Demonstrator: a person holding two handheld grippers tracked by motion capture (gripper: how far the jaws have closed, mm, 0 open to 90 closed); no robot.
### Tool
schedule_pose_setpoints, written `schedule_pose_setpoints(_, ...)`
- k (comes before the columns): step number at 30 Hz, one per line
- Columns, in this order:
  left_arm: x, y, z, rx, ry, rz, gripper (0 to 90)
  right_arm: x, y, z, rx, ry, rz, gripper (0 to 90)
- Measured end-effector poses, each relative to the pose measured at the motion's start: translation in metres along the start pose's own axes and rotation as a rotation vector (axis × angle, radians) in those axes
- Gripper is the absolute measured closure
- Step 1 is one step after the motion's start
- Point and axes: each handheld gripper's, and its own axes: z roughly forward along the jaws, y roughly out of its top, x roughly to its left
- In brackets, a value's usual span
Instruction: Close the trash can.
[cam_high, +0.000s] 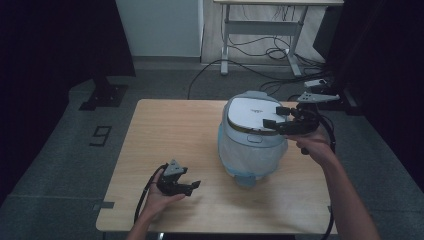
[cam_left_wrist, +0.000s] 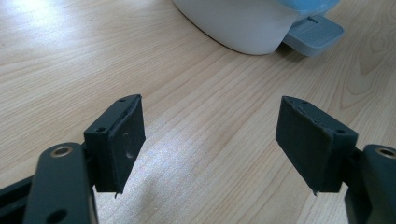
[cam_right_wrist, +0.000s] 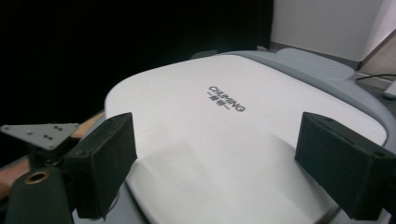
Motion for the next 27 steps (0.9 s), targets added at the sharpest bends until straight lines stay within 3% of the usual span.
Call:
schedule_pose_setpoints(5,0.000,0.000,0.000,0.004,-0.001,0.001,23.9,0.002,-0.001,0.006,0.011,-0.079,-0.039,12.4)
schedule_pose_setpoints(8,0.000,0.000,0.001,0.005,-0.001,0.000,23.8,0.007,-0.005,0.011,0.033,-0.134,-0.090,12.2)
schedule_pose_setpoints(19,0.000,-0.001,0.002,0.013,-0.004,0.002,23.6,0.014,-0.008,0.012,0.047,-0.172,-0.119,13.7)
schedule_pose_setpoints(24,0.000,-0.001,0.001,0.007,-0.004,-0.001,23.5,0.016,-0.010,0.010,0.035,-0.180,-0.110,13.7)
schedule_pose_setpoints(27,0.000,-0.001,0.000,0.005,-0.001,-0.002,23.5,0.015,-0.013,0.003,0.008,-0.177,-0.081,13.2)
